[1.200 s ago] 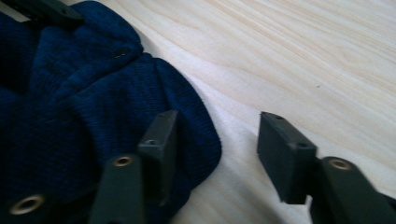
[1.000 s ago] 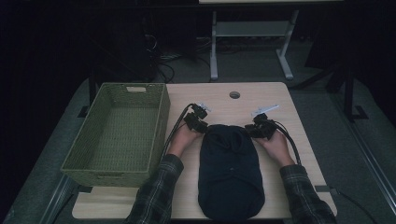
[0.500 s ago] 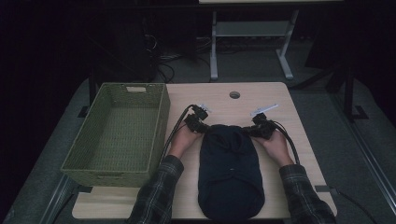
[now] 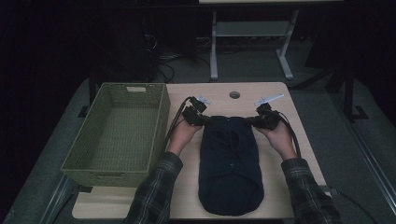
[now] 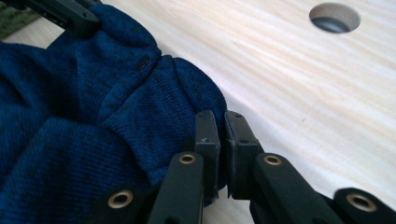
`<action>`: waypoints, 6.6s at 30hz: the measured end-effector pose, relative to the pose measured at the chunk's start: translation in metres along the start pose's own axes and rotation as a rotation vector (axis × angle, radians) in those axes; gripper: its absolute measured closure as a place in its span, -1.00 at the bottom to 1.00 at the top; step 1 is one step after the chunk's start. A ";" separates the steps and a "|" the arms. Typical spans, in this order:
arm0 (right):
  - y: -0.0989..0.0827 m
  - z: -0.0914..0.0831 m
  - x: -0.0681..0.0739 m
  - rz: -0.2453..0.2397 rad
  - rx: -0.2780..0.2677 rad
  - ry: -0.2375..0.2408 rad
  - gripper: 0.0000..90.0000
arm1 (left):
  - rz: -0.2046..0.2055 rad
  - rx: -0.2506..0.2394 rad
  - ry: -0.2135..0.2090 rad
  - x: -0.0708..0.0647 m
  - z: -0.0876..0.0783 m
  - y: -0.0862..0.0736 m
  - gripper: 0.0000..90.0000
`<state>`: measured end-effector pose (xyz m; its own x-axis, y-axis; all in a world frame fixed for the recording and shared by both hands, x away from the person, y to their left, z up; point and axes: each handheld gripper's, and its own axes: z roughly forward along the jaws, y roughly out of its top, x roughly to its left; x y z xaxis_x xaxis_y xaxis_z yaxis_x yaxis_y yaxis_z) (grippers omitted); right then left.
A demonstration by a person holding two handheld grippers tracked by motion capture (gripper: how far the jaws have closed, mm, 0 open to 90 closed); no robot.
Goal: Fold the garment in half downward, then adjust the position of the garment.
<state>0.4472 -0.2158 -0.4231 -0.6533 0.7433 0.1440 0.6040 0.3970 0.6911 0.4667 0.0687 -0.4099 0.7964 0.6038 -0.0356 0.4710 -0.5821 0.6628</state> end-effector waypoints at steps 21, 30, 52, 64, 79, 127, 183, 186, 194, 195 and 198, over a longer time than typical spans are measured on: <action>0.059 -0.064 0.011 -0.101 -0.194 -0.120 0.88 | 0.085 -0.156 0.142 -0.005 -0.060 0.057 0.83; 0.062 -0.079 0.023 -0.144 -0.293 -0.146 0.87 | 0.073 -0.250 0.132 -0.011 -0.077 0.058 0.83; 0.000 -0.079 0.047 -0.178 -0.256 -0.077 0.83 | 0.101 -0.259 0.069 -0.059 -0.081 0.005 0.81; -0.027 -0.070 0.060 -0.150 -0.212 -0.023 0.82 | 0.064 -0.231 0.025 -0.069 -0.075 -0.026 0.80; -0.051 -0.072 0.070 -0.140 -0.193 0.044 0.79 | 0.076 -0.183 -0.027 -0.083 -0.072 -0.049 0.79; -0.126 -0.090 0.111 -0.114 -0.126 0.213 0.27 | 0.049 -0.079 -0.169 -0.124 -0.085 -0.110 0.58; -0.120 -0.064 0.114 -0.151 -0.066 0.191 1.00 | -0.021 -0.029 -0.094 -0.070 -0.017 -0.059 1.00; -0.126 -0.055 0.117 -0.165 -0.043 0.196 1.00 | -0.009 -0.010 -0.096 -0.071 -0.009 -0.061 1.00; -0.129 -0.039 0.130 -0.173 0.002 0.210 1.00 | 0.012 0.023 -0.101 -0.067 0.009 -0.059 1.00; -0.129 -0.038 0.132 -0.174 0.005 0.220 1.00 | 0.011 0.029 -0.105 -0.067 0.009 -0.058 1.00; -0.130 -0.035 0.143 -0.196 0.005 0.237 1.00 | 0.015 0.028 -0.111 -0.067 0.013 -0.055 1.00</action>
<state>0.2600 -0.1800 -0.4676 -0.8456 0.5061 0.1695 0.4575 0.5236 0.7187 0.3919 0.0532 -0.4537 0.8399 0.5315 -0.1094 0.4677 -0.6069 0.6426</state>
